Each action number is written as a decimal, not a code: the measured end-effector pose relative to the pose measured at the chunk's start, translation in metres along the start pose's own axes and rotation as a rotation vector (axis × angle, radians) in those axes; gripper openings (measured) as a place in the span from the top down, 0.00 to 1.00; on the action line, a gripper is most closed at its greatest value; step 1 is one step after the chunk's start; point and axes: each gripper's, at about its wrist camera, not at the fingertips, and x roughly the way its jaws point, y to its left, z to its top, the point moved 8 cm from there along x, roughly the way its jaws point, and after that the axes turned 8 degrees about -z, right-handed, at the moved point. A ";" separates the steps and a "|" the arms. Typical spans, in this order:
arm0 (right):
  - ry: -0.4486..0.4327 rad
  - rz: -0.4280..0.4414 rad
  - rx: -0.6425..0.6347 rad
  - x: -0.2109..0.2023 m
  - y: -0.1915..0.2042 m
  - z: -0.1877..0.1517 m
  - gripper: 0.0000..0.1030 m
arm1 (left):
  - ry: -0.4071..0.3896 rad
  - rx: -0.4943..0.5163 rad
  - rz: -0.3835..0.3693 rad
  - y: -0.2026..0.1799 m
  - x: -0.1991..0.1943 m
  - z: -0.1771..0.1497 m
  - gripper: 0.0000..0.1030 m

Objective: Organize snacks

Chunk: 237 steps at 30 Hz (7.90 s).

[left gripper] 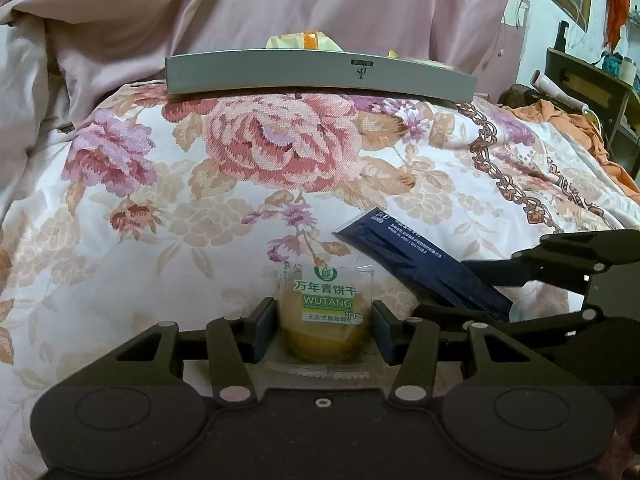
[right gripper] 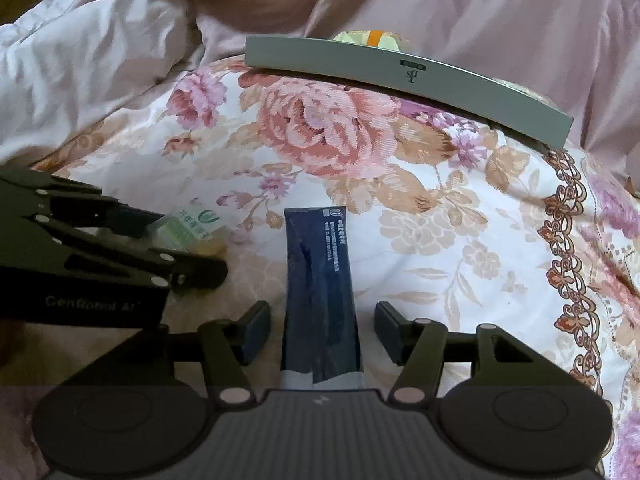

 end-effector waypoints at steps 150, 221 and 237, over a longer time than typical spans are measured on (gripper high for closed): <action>-0.632 -0.213 0.340 -0.060 -0.166 0.167 0.00 | -0.414 -0.205 0.345 -0.005 -0.073 0.188 0.01; -0.549 -0.255 0.204 -0.141 -0.062 0.054 0.00 | -0.444 -0.143 0.262 -0.003 -0.150 0.036 0.01; -0.515 -0.256 0.232 -0.142 -0.043 0.033 0.00 | -0.423 -0.131 0.250 0.005 -0.146 0.015 0.01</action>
